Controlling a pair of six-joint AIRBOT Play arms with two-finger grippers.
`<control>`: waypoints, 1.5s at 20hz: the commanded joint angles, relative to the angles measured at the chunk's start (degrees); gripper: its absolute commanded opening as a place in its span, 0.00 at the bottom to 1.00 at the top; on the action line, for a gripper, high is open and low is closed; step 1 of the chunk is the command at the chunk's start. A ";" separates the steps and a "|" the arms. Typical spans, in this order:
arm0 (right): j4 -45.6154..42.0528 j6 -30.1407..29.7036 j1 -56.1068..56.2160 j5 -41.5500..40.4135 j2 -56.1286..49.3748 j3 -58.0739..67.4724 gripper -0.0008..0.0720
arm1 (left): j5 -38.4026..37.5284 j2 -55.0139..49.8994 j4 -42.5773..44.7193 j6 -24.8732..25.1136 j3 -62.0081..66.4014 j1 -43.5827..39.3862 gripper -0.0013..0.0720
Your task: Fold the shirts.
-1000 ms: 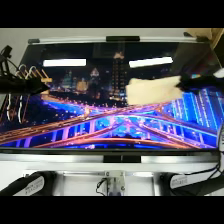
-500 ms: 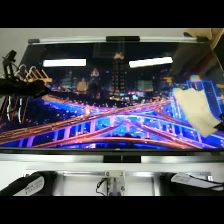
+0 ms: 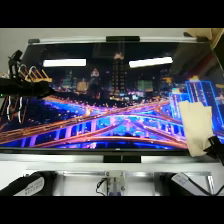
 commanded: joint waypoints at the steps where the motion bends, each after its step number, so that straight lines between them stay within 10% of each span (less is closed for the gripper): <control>1: -4.98 1.09 -1.38 0.09 3.02 -4.35 0.11 | -0.04 0.00 0.00 0.00 -0.02 -0.22 0.07; 4: -8.66 2.43 -1.38 0.04 3.50 -5.11 0.20 | -0.02 0.00 -0.02 0.00 -0.02 -0.22 0.07; 6: -9.55 -2.10 -1.36 1.97 3.48 -4.70 0.72 | -0.04 0.00 -0.02 0.00 -0.02 -0.22 0.07; 12: -6.99 -8.72 2.71 10.58 3.48 19.71 0.71 | -0.20 -0.39 13.20 -1.57 1.70 -4.85 0.06; 16: -3.08 -13.51 28.35 -2.51 2.82 41.48 0.71 | -17.62 -10.86 40.46 -5.97 16.26 -13.92 0.06; 18: -7.91 -5.03 44.72 -3.65 0.52 44.22 0.72 | -24.09 -19.04 43.01 -7.32 24.11 -18.34 0.08; 19: -6.60 -0.59 50.12 -1.20 -1.66 44.22 0.78 | -24.63 -22.10 41.97 -7.80 25.94 -20.02 0.36; 20: -1.75 1.75 53.51 4.70 -4.81 44.19 0.81 | -25.29 -24.06 41.09 -8.57 25.97 -21.53 0.84; 21: 3.80 1.22 55.34 11.56 -8.31 44.19 0.81 | -25.33 -24.70 40.13 -9.18 24.90 -22.32 0.93; 30: 0.90 1.22 68.61 17.20 -12.96 44.22 0.81 | -8.55 -15.54 32.30 -13.38 10.12 -21.16 0.75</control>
